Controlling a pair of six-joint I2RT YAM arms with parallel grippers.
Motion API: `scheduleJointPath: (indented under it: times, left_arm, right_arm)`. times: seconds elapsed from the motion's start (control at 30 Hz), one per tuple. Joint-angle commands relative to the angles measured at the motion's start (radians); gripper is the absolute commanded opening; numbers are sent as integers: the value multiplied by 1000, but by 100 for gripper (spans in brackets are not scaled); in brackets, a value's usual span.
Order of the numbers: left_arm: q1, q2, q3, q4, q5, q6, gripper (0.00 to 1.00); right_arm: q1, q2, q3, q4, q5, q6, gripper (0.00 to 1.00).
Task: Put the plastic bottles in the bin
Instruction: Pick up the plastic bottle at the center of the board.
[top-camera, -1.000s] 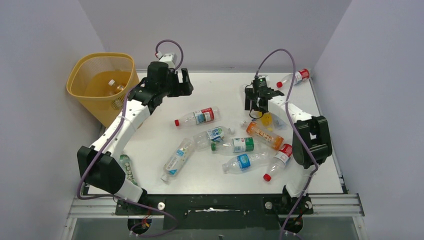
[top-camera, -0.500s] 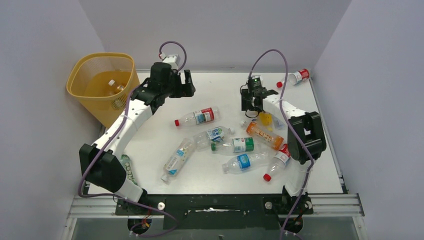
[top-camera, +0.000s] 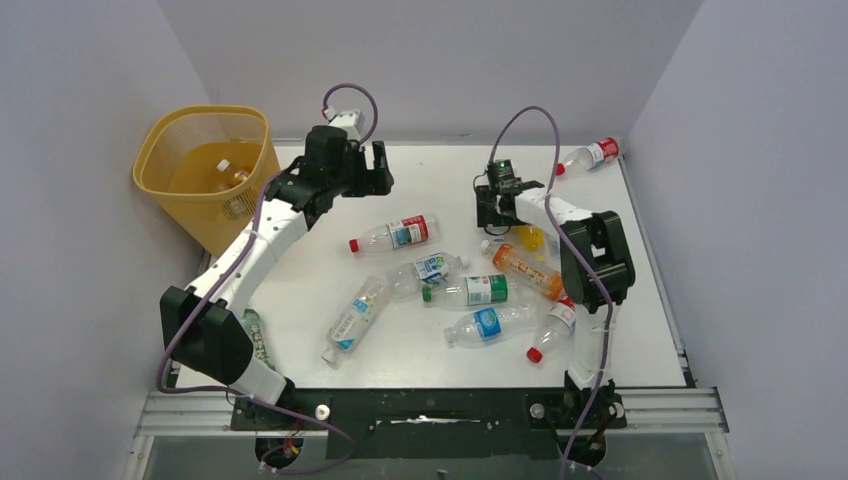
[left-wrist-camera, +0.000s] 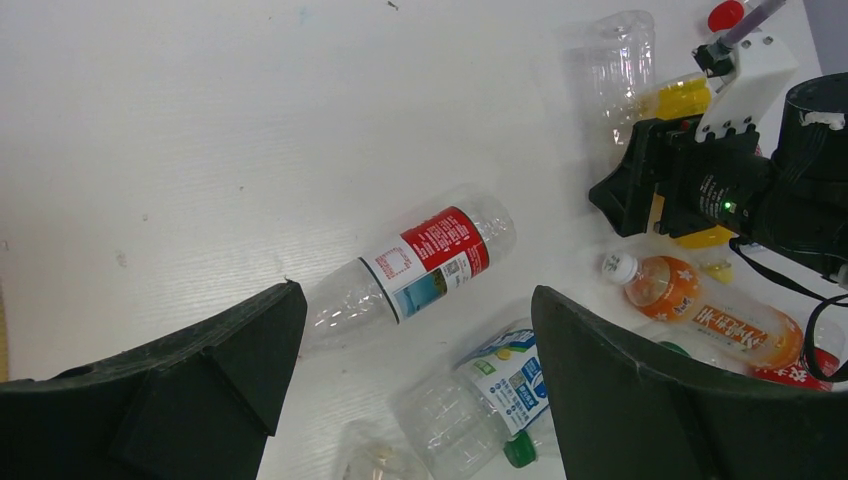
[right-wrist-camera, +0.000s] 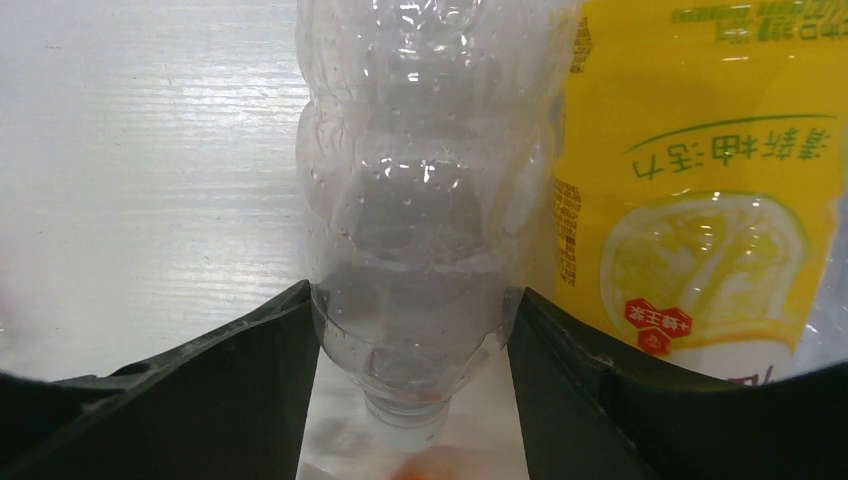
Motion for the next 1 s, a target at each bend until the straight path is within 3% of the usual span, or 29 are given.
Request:
scheduleJointPath:
  times: [0.0,0.2,0.47,0.73,0.97]
  left_arm:
    - [-9,-12,49,21,-18,12,84]
    - [-15,-3,71,2,-25,16,84]
    - [-19,-5,82,-3,-12,13,84]
    - [-24,-6,35,49,40,2,84]
    - [-22,-11,-19,108,130,-35,84]
  right_arm:
    - [5,-3,39,27,-11,-14,55]
    - [10,-52,10,34,-4,-19,38]
    - [58,-216,-22,6,20,-45,37]
    - [220,-365,-67,-16,114,-18,38]
    - [310,-492,-173,22,64,52,38]
